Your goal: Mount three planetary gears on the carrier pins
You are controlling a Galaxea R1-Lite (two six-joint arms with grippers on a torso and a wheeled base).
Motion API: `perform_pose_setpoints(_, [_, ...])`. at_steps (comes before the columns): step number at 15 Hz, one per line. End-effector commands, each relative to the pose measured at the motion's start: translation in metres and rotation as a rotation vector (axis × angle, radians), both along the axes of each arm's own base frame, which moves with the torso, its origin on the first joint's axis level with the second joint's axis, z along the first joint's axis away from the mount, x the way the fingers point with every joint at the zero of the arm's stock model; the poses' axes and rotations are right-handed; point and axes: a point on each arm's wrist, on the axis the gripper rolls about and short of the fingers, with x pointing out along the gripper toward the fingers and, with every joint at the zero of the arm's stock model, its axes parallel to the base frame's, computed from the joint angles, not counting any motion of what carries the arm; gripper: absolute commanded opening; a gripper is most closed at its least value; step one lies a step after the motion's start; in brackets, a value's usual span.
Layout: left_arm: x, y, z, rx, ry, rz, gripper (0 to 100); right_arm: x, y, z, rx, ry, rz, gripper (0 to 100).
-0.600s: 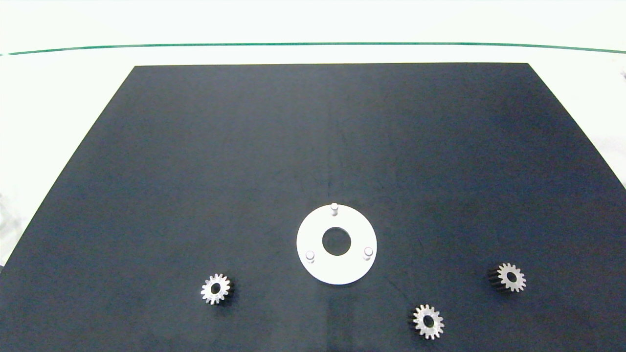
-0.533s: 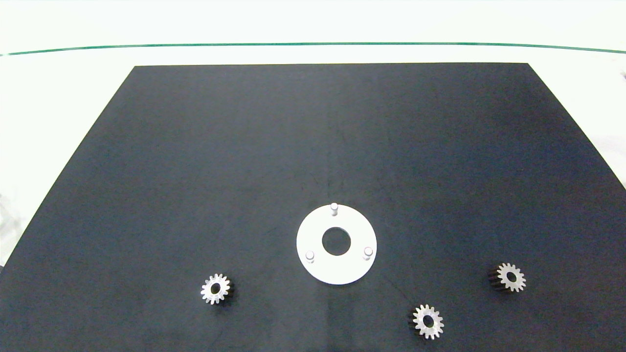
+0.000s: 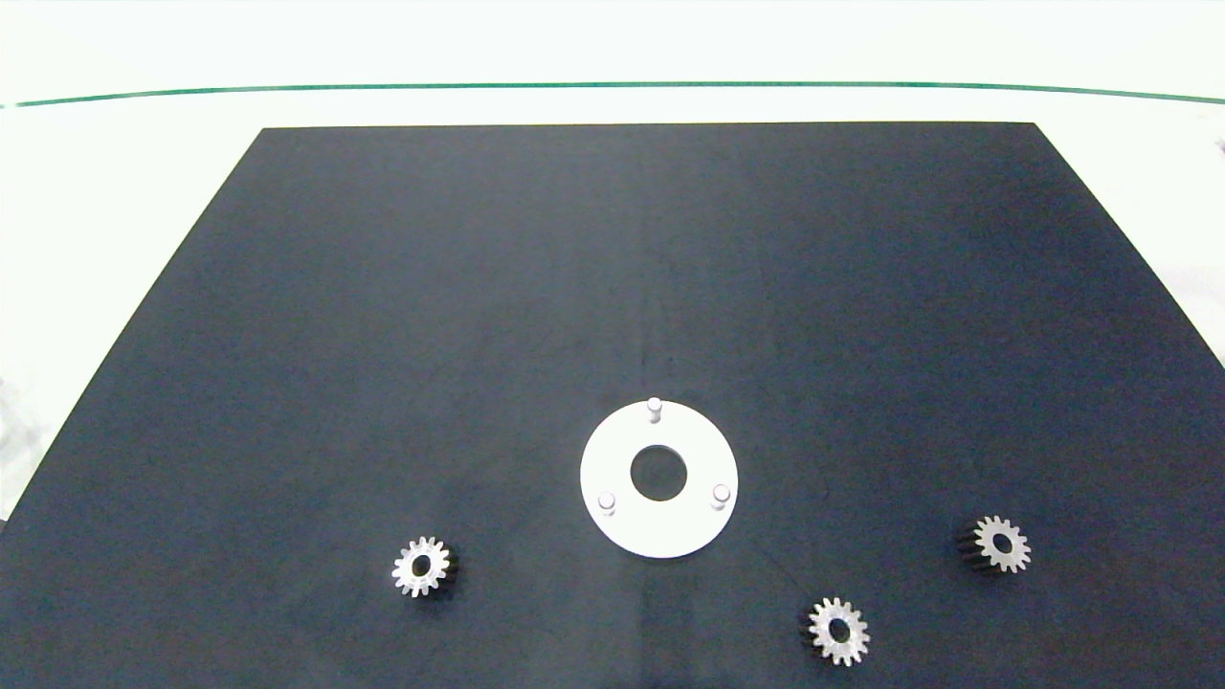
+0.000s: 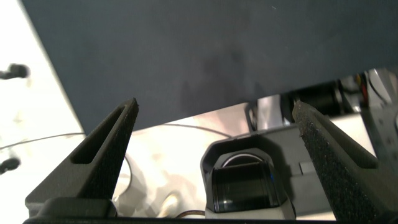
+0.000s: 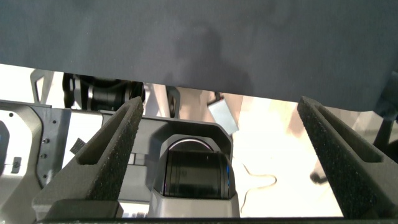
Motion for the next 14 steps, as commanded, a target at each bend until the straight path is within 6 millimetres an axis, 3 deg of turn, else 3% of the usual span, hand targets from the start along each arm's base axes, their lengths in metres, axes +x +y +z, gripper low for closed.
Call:
perform_pose_setpoints(1, [0.03, -0.003, 0.004, 0.006, 0.087, -0.06, 100, 0.022, 0.001, 0.009, 0.0, 0.081, -0.002, 100])
perform_pose_setpoints(3, [0.049, -0.007, 0.007, -0.005, 0.087, -0.101, 100, 0.041, 0.001, 0.012, 0.007, 0.099, 0.004, 100])
perform_pose_setpoints(7, [0.066, -0.018, 0.009, -0.068, 0.096, -0.198, 100, 0.078, 0.003, 0.007, 0.013, 0.099, 0.005, 100])
perform_pose_setpoints(14, [0.078, -0.022, 0.01, -0.072, 0.099, -0.197, 100, 0.113, 0.004, -0.034, -0.025, -0.052, 0.05, 100])
